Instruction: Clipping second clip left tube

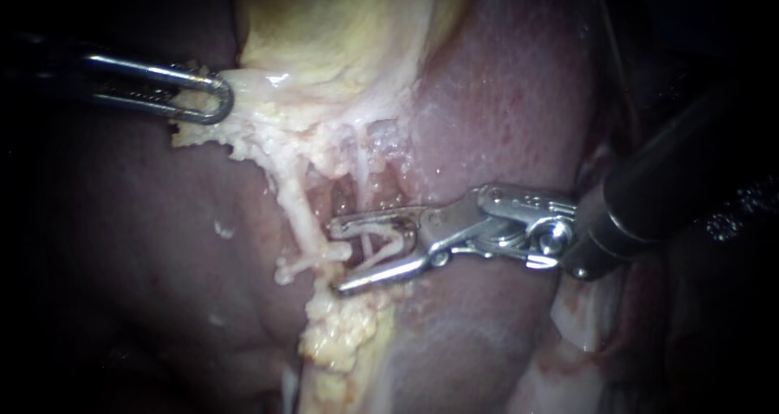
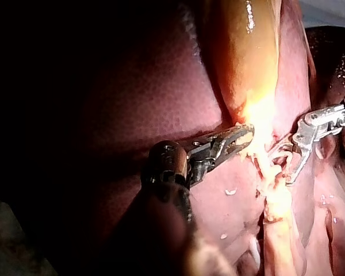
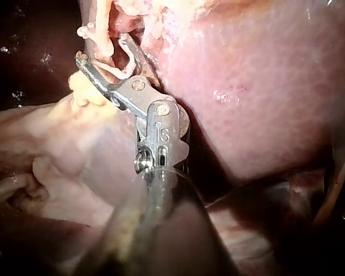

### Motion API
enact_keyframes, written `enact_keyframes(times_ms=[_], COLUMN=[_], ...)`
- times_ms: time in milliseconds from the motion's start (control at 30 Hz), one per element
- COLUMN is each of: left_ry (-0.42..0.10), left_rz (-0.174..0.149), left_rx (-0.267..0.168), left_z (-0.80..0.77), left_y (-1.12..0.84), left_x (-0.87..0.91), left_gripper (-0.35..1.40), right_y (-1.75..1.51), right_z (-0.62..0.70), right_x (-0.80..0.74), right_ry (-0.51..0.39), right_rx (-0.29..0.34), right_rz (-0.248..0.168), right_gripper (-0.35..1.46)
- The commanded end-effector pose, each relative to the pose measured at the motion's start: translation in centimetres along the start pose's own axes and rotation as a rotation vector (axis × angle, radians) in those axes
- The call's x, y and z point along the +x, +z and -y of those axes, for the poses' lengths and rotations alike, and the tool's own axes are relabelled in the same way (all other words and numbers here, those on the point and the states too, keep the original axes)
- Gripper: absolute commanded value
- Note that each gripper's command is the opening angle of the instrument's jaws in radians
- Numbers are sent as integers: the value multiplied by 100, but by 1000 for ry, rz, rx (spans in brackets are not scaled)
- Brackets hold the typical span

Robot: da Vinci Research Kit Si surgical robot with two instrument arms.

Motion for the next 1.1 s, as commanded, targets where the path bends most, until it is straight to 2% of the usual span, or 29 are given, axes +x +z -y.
enact_keyframes(times_ms=[33,733,933,1100], left_ry=[0,-1,-1,-1], left_rz=[0,-1,-1,-1], left_rx=[0,1,1,1], left_z=[0,0,0,0], left_y=[0,2,2,2], left_x=[0,0,1,0], left_gripper=[-35,-35,-35,-35], right_y=[3,45,53,62], right_z=[0,4,19,39], right_x=[1,13,15,22], right_ry=[-1,6,4,-4], right_rx=[7,13,48,115], right_rz=[-4,-8,-7,0], right_gripper=[49,49,49,49])
